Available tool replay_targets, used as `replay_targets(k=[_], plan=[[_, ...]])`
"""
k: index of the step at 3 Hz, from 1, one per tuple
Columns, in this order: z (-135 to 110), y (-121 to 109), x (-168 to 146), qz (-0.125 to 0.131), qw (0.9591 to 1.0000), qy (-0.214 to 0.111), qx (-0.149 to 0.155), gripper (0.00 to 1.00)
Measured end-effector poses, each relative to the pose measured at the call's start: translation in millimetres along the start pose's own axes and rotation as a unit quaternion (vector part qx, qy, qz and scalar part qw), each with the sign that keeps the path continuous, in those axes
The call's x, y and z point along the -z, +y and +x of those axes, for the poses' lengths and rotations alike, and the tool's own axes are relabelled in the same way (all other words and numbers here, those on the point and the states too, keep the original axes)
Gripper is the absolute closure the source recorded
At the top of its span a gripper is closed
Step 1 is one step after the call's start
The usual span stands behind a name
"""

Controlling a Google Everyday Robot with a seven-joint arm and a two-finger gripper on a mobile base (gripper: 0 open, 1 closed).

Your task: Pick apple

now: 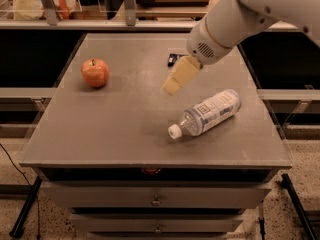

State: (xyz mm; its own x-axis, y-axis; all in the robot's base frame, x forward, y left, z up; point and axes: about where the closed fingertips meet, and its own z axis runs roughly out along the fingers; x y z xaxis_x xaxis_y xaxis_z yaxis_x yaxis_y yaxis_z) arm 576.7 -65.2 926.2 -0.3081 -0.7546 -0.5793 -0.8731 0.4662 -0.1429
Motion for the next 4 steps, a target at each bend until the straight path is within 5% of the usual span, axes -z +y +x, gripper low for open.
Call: replay_targets(k=[1,3,4], plan=[[-24,-3,-36,0.004,0.9988,-0.047,-0.016,0.00],[-88,4,-96,0.011,0.9871,-0.144,-0.070,0.00],[-118,14,-124,-0.002,0.9827,-0.172,-0.069,0.00]])
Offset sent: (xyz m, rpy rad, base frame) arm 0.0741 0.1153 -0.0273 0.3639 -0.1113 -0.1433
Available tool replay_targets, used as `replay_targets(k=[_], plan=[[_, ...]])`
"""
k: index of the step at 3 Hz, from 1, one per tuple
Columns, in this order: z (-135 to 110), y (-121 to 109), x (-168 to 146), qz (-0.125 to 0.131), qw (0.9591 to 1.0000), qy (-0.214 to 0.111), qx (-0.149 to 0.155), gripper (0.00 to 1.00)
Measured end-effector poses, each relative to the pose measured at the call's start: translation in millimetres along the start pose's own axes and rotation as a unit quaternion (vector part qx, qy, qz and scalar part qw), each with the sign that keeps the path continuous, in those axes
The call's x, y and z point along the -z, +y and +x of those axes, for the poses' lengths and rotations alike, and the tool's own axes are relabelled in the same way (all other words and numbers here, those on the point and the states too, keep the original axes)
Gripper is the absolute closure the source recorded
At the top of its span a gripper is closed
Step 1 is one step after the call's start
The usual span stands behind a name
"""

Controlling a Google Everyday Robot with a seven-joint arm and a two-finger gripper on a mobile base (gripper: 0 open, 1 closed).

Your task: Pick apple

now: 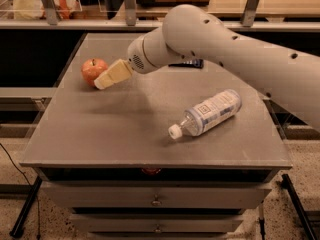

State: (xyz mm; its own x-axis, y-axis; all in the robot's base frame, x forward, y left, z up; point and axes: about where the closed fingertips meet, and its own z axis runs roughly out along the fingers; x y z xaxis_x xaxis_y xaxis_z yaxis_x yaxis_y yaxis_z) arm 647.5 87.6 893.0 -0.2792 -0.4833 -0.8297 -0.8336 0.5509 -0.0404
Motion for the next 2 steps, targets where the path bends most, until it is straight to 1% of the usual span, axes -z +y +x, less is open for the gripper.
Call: replay_targets(k=[1,2], plan=[[-14,15,-32,-0.018,0.9997,-0.016,0.006,0.00],[-20,30,-59,-0.037,0.9990,-0.021,0.013,0.00]])
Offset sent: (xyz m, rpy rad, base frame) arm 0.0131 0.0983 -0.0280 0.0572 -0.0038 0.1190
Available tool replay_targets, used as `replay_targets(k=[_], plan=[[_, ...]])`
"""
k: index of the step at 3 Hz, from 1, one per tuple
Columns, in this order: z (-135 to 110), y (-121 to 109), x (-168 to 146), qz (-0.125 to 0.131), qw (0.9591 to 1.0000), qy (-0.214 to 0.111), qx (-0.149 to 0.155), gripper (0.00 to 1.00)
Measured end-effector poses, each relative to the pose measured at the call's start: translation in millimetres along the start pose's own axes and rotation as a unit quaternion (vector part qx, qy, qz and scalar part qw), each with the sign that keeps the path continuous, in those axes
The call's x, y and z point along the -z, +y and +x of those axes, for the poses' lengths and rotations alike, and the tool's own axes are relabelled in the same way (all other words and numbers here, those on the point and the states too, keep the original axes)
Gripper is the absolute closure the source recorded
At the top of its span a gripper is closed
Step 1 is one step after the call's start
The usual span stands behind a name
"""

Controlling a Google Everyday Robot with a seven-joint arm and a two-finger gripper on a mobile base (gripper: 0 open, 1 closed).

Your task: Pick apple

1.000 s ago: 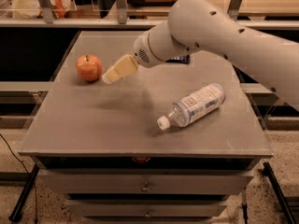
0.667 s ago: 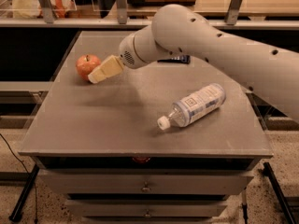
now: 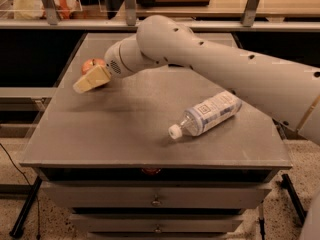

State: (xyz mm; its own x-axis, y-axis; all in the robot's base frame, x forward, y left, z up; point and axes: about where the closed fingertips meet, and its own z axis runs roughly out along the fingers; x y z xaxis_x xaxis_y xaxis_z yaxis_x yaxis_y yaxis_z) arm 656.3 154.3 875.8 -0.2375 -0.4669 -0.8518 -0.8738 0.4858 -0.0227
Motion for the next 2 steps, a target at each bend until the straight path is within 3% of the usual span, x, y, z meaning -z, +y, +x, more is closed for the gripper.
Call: replay_targets(k=[2], plan=[[5,7,-31,-0.018,0.9998,0.003,-0.002,0.42]])
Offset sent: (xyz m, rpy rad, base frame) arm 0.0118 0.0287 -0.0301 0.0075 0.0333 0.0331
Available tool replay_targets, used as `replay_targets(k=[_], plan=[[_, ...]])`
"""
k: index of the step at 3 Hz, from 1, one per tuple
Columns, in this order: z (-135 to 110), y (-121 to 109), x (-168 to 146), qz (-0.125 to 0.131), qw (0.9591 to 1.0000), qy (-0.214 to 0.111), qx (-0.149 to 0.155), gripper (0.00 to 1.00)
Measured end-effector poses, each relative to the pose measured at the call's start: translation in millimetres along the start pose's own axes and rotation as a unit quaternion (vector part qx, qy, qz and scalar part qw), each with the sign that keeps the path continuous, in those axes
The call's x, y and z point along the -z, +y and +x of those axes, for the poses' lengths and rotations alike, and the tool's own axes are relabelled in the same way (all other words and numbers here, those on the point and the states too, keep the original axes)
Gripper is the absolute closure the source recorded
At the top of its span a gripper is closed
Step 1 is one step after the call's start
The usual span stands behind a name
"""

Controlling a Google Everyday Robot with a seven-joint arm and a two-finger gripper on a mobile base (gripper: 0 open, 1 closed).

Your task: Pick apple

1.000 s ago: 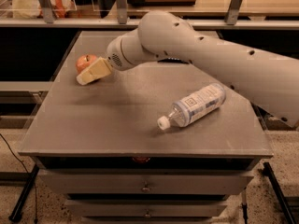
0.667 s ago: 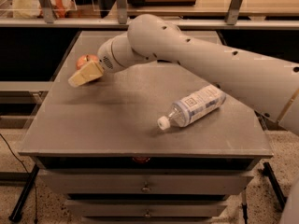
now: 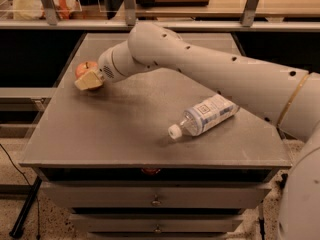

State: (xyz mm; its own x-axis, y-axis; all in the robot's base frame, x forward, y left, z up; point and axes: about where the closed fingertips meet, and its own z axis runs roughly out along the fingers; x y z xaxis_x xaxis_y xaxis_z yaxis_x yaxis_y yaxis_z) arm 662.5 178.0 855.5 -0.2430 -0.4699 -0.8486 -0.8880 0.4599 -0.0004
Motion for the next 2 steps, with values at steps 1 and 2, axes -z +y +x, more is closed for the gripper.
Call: replay_targets(k=[1,2], plan=[[2.0,-1.9,-4.1,-0.001,1.0000,0.000,-0.001,0.65],[-1.5,-7.4,5.4,0.001,1.0000,-0.005,0.004,0.88]])
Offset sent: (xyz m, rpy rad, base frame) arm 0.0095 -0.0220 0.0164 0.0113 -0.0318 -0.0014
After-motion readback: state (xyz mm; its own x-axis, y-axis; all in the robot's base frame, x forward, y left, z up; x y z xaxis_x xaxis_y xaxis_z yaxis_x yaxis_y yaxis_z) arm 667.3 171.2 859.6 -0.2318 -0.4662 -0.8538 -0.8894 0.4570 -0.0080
